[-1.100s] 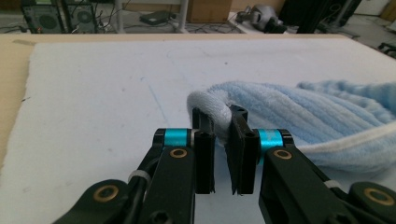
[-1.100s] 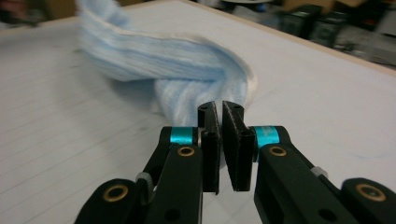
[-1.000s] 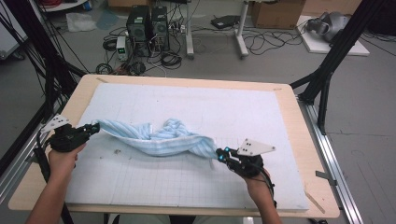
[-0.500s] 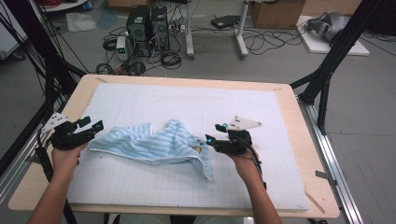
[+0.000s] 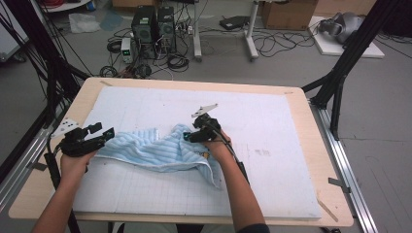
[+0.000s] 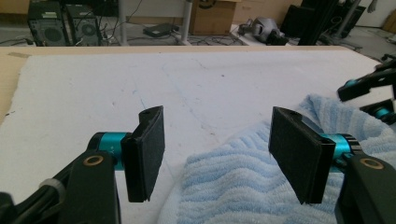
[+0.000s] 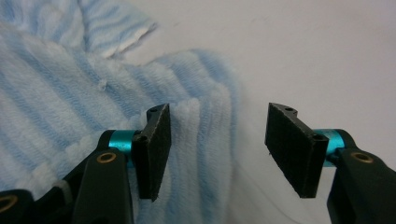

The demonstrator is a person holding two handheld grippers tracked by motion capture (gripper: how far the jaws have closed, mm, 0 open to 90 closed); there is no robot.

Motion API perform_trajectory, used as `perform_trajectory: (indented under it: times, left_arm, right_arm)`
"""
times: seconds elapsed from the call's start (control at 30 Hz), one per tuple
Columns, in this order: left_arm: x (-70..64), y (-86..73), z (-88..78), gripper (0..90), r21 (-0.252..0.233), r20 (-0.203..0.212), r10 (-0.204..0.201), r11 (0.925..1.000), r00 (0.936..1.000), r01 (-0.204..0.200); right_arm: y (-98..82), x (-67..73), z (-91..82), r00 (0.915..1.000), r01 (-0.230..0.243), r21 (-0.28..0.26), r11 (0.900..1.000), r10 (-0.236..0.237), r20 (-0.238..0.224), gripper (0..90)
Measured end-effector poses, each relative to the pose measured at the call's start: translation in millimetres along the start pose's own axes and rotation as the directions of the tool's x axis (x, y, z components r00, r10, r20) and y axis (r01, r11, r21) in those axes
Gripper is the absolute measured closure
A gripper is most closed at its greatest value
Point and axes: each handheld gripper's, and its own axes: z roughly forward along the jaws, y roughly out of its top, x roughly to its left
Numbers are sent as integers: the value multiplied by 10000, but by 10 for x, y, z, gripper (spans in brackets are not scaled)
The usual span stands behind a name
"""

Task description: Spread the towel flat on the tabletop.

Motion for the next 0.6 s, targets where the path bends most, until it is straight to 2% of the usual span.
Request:
perform_trajectory:
  times: [0.07,0.1,0.13,0.2,0.27,0.37,0.47,0.57,0.6]
  left_arm:
    - [4,-7,2,365,62,41,28,10000,10000,-29]
    - [3,-8,2,365,81,43,23,10000,10000,-23]
    - [5,-9,0,366,70,35,32,10000,10000,-32]
    - [6,-10,-4,367,90,43,1,10000,10000,-1]
    - [3,-13,-3,367,88,39,-8,10000,10000,7]
    - [-9,-26,9,369,162,84,29,9999,10000,-30]
    - [-30,-37,33,369,245,120,66,9997,9999,-69]
    - [-50,-40,49,370,264,142,101,9996,9998,-104]
    - [-52,-40,51,370,286,154,105,9995,9998,-109]
  right_arm:
    - [-17,51,100,9991,74,443,9990,-56,-409,574]
    - [-24,76,92,9984,363,305,9989,-349,-449,762]
    - [-26,98,67,9959,593,263,9979,-573,-706,803]
    - [-43,143,4,9919,1185,393,9922,-1165,-514,830]
    - [-94,174,-108,9918,1206,298,9922,-1192,-450,832]
    - [-221,172,-350,9915,1298,17,9915,-1297,-112,831]
    - [-412,132,-609,9916,1264,-5,9920,-1264,260,831]
    - [-627,123,-864,9945,1011,-67,9949,-1009,290,831]
    - [-696,140,-946,9931,1117,-109,9937,-1112,382,831]
